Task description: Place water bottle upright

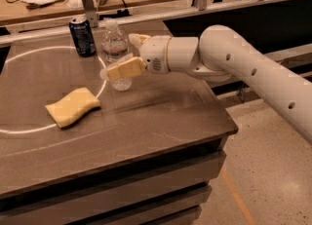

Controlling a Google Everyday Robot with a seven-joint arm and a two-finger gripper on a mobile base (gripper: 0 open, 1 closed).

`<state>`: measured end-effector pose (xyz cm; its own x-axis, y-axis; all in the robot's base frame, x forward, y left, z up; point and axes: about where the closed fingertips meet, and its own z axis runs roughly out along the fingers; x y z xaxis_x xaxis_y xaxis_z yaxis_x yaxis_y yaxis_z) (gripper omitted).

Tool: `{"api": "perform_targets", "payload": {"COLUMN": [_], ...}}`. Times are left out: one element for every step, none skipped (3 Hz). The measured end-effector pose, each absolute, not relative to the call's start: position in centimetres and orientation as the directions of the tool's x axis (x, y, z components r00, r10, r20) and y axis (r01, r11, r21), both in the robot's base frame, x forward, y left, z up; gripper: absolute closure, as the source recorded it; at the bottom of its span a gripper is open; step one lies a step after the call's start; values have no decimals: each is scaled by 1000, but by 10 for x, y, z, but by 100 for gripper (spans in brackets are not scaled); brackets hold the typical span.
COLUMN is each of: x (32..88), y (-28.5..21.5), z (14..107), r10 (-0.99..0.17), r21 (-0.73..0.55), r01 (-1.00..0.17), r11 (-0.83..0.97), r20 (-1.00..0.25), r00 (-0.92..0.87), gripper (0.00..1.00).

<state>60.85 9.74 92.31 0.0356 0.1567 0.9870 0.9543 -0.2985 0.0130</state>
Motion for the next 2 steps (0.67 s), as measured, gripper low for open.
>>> {"api": "perform_targets", "payload": {"x": [604,593], "y": [90,68], "z": [919,912], "r10": [174,215], "r21": [9,2], "r01": [953,940], "r11": [-304,-340], "r20": [984,974], "r00": [46,76], "gripper": [0,0]}}
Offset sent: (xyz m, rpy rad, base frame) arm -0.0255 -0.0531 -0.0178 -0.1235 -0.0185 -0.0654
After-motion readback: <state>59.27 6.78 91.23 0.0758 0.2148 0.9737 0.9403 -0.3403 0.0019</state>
